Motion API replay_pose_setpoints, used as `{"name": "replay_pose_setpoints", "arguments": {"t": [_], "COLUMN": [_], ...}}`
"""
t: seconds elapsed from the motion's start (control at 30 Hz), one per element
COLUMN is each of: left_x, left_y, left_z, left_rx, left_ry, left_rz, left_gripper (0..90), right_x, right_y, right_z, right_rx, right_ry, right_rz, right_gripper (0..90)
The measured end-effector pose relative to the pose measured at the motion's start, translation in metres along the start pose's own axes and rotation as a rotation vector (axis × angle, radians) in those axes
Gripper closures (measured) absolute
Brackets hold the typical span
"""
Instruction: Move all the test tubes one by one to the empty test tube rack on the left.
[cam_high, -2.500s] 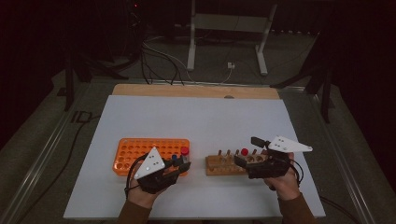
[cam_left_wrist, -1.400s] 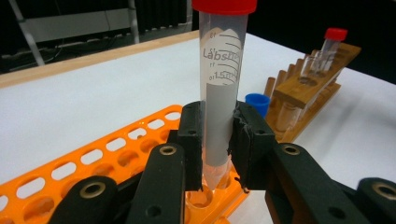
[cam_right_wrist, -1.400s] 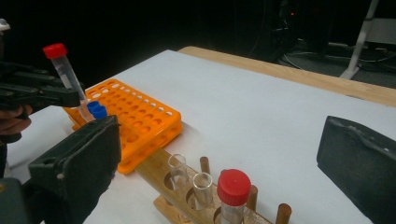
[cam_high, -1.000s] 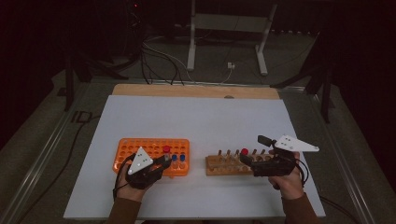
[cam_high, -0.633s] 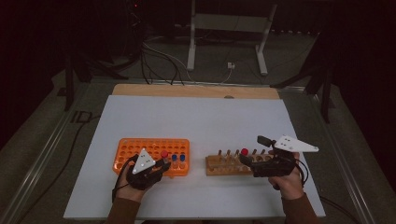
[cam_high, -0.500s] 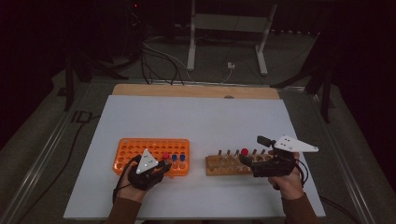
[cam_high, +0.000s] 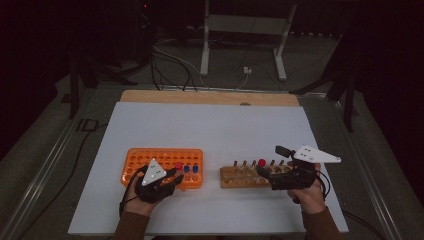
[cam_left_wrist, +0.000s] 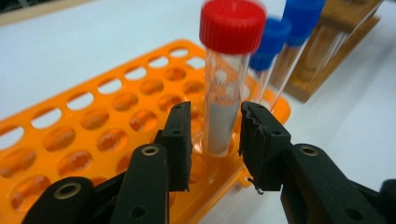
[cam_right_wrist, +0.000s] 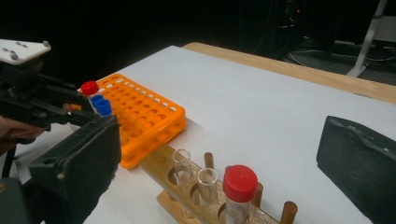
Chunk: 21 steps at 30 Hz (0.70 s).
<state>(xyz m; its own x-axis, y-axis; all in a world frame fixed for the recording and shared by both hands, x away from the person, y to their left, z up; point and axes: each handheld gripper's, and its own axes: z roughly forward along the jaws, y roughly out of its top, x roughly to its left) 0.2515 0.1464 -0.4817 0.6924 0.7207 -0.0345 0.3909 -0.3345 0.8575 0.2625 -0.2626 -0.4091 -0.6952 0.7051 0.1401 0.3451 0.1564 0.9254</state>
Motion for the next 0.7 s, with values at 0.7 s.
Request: {"name": "replay_pose_setpoints", "arguments": {"t": [0.7], "left_x": [0.0], "left_y": [0.0], "left_z": [0.001], "left_rx": [0.024], "left_ry": [-0.005], "left_rz": [0.007], "left_gripper": [63.5], "right_x": [-0.011], "right_y": [-0.01], "right_z": [0.003], "right_rx": [0.034], "right_ry": [-0.032], "right_rz": [-0.005], "right_gripper": [6.4]}}
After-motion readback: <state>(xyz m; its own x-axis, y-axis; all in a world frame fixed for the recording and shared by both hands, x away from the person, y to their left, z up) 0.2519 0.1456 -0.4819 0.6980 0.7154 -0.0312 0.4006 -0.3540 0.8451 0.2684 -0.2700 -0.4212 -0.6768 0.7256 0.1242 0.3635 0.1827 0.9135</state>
